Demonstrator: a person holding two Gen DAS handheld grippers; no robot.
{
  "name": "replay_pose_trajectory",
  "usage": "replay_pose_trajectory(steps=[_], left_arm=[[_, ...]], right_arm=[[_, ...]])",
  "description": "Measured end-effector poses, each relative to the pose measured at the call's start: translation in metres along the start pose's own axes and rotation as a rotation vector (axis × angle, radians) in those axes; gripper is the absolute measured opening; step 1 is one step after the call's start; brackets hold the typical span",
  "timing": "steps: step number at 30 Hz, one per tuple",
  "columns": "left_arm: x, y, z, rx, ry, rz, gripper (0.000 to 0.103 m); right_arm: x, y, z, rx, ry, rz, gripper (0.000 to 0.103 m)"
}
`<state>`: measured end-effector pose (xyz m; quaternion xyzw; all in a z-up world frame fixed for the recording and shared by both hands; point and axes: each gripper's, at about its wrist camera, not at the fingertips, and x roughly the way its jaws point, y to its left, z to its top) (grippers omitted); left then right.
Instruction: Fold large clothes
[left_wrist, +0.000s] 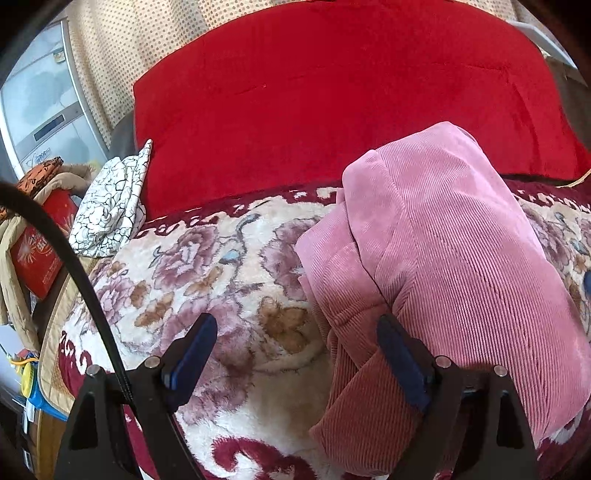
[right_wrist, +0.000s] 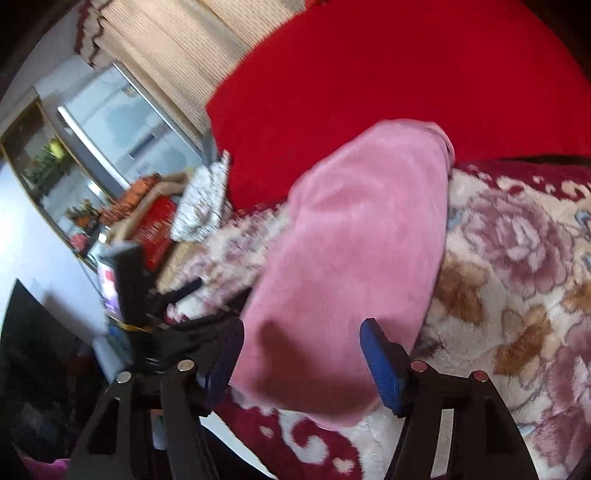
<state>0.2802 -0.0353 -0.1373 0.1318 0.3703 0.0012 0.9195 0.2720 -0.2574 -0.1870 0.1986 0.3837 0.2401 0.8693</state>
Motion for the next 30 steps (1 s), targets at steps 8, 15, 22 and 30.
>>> replay_pose_trajectory(steps=[8,15,22,30], left_arm=[[0.002,-0.004,-0.001,0.027,0.003,0.023,0.089],[0.0,-0.001,-0.002,0.019,-0.005,0.012,0.089],[0.0,0.0,-0.002,0.017,-0.003,0.008,0.089],[0.003,-0.002,-0.003,0.028,0.006,0.016,0.089]], right_arm=[[0.021,-0.006,0.003,0.007,0.028,-0.065,0.063],[0.022,-0.008,-0.001,0.019,0.045,-0.051,0.063],[0.002,0.003,0.003,-0.018,-0.049,-0.026,0.063],[0.034,-0.01,-0.001,0.025,0.064,-0.061,0.063]])
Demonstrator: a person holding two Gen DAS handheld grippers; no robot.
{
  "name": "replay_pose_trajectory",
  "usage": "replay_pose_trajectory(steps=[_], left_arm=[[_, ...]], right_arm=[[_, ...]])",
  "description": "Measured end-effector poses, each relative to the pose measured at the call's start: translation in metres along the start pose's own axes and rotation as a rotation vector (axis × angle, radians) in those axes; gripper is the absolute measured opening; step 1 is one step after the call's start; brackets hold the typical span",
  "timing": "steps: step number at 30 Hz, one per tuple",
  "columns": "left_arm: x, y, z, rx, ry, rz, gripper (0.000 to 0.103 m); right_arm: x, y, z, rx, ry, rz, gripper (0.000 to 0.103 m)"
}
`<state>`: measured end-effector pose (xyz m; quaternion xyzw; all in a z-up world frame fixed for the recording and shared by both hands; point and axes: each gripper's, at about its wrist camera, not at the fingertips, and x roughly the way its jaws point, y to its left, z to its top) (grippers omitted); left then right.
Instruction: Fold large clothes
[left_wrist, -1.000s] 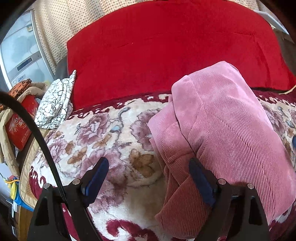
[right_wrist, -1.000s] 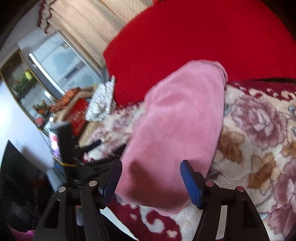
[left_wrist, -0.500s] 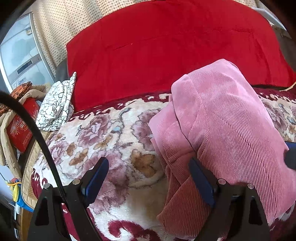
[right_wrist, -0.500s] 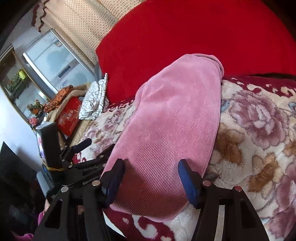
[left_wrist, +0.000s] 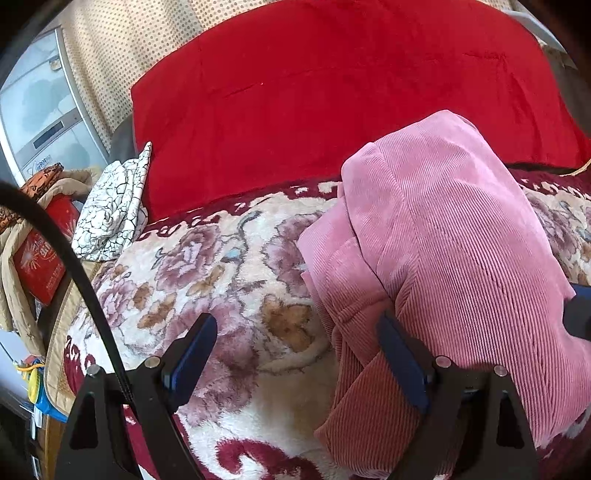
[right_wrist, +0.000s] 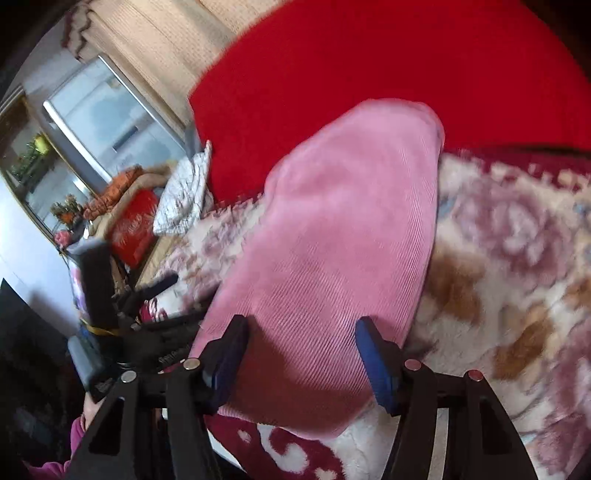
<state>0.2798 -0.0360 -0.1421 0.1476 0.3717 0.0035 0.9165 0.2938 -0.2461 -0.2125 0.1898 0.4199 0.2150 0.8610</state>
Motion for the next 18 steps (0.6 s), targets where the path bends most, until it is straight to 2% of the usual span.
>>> replay_pose_trajectory(steps=[18], left_arm=[[0.0005,0.0012,-0.0017,-0.002,0.006,-0.011,0.089]], right_arm=[[-0.0019,-0.0065,-0.0018,0.011,0.003,0.021,0.064]])
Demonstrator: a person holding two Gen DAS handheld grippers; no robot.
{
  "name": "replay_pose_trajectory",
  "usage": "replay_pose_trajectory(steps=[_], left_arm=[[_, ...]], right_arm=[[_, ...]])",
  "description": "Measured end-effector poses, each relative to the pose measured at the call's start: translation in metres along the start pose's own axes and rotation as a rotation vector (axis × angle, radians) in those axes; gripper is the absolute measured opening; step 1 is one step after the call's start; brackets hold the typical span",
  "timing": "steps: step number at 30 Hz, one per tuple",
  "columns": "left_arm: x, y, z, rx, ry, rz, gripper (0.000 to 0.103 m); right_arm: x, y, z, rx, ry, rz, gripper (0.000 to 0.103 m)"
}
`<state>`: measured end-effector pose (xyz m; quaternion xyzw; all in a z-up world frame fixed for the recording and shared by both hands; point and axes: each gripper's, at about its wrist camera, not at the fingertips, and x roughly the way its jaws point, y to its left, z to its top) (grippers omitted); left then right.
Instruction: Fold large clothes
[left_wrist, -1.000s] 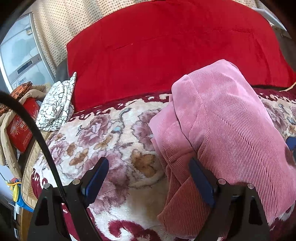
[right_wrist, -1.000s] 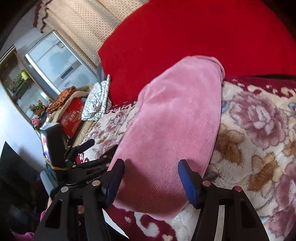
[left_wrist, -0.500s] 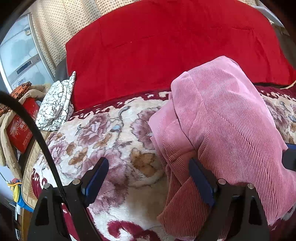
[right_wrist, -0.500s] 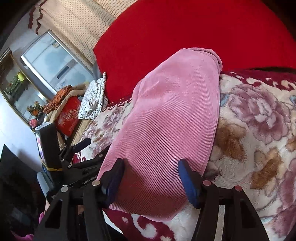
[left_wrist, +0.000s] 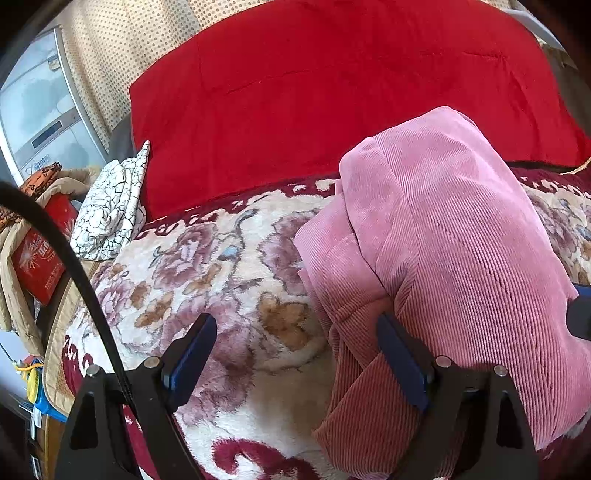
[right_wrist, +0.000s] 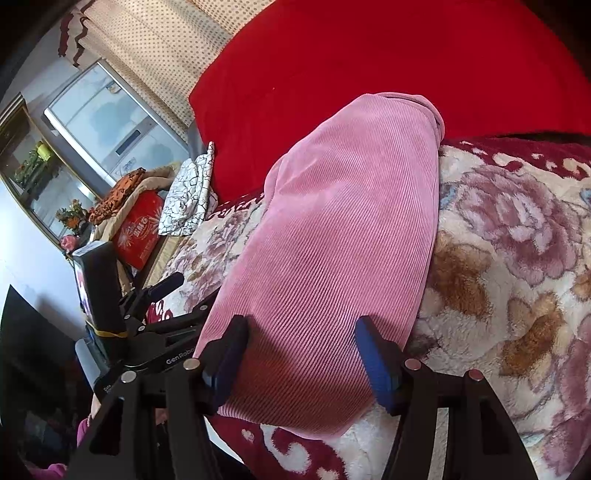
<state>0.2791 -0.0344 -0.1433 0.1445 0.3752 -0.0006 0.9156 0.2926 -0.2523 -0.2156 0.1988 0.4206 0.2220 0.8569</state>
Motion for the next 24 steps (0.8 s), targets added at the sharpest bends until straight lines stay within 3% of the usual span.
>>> replay_pose_trajectory(steps=[7,9,11,15,24], left_arm=[[-0.018,0.013,0.014,-0.046,-0.003,-0.093,0.089],[-0.028,0.006,0.024,-0.007,-0.016,-0.141,0.089],[-0.028,-0.012,0.035,0.085,-0.012,-0.121,0.089],[-0.015,-0.042,0.054,0.206,0.021,-0.076,0.089],[0.021,-0.054,0.084,0.19,0.148,-0.116,0.089]], right_arm=[[-0.012,-0.008,0.004,0.05,-0.005,0.024,0.064],[-0.026,-0.013,0.007,0.095,-0.056,0.042,0.064],[-0.041,-0.019,0.011,0.136,-0.118,0.078,0.065],[-0.042,-0.031,0.011,0.179,-0.129,0.053,0.065],[-0.045,-0.055,0.01,0.274,-0.125,0.081,0.066]])
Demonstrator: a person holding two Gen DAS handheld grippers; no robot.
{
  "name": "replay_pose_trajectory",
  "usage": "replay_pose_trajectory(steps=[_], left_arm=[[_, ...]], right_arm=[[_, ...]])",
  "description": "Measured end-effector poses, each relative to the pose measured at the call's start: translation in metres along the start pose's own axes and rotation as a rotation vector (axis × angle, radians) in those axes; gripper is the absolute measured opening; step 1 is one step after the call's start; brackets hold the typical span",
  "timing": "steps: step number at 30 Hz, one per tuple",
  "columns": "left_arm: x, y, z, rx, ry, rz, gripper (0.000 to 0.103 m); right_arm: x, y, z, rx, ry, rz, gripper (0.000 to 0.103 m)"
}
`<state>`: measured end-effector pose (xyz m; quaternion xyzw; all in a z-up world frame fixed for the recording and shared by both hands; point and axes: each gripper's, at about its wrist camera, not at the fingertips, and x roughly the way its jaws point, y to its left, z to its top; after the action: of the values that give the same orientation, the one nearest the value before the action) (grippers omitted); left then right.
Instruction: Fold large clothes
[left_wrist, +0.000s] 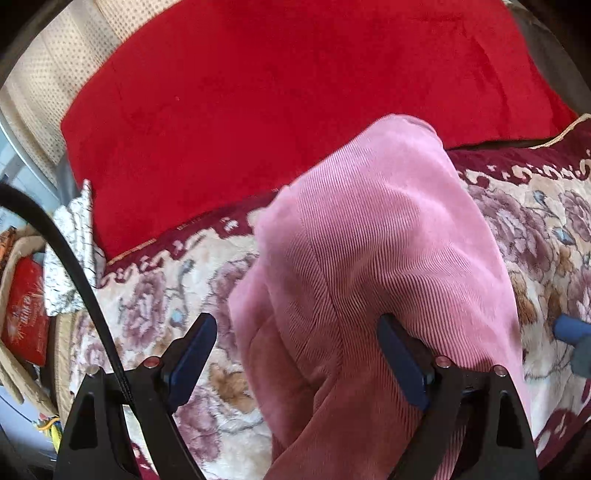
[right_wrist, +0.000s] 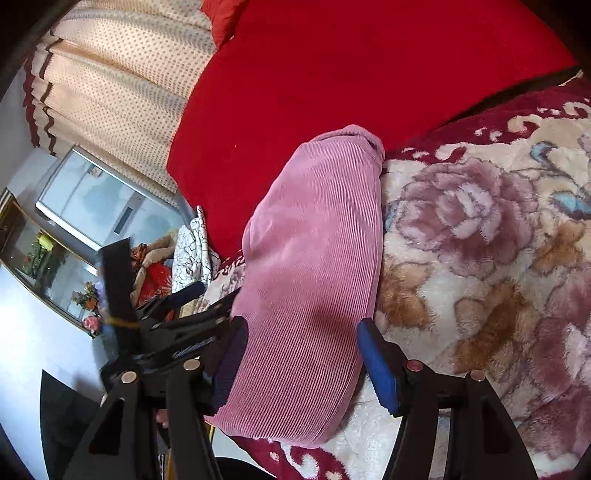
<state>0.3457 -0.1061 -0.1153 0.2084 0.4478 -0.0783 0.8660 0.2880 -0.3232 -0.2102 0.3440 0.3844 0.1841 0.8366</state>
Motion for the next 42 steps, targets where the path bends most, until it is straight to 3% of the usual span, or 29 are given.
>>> replay_pose_trajectory(steps=[5,8,12,17,19,26,30,32,35,38,42], left_arm=[[0.03,0.009,-0.004,-0.066,0.09,-0.089,0.096],[0.026,0.01,-0.005,-0.058,0.092,-0.068,0.096],[0.003,0.011,-0.006,-0.048,0.048,-0.018,0.096],[-0.037,0.035,-0.017,-0.082,-0.106,0.049,0.096],[-0.042,0.043,-0.023,-0.088,-0.129,0.071,0.096],[-0.006,0.064,-0.039,-0.138,-0.114,0.025,0.096],[0.026,0.053,-0.049,-0.112,-0.021,0.034,0.096],[0.038,0.05,-0.052,-0.107,0.002,0.007,0.096],[0.034,0.058,-0.054,-0.143,-0.005,-0.032,0.096],[0.021,0.07,-0.059,-0.176,-0.045,-0.066,0.096],[0.014,0.095,-0.07,-0.289,-0.068,-0.33,0.096]], right_arm=[[-0.002,-0.005,0.001,0.002,0.005,0.003,0.066],[-0.001,-0.007,0.002,0.01,0.005,0.005,0.066],[0.002,-0.005,0.001,-0.018,0.008,-0.011,0.066],[0.003,-0.009,0.009,-0.008,-0.011,-0.02,0.066],[0.002,-0.01,0.014,-0.019,-0.026,-0.041,0.066],[0.013,-0.013,0.04,0.001,-0.067,-0.034,0.066],[0.034,0.002,0.047,-0.062,-0.073,-0.026,0.066],[0.05,0.007,0.048,-0.077,-0.05,-0.009,0.065],[0.089,0.014,0.042,-0.126,0.038,-0.067,0.066],[0.09,0.027,0.037,-0.199,0.029,-0.113,0.065],[0.062,0.018,0.046,-0.101,0.008,-0.044,0.077]])
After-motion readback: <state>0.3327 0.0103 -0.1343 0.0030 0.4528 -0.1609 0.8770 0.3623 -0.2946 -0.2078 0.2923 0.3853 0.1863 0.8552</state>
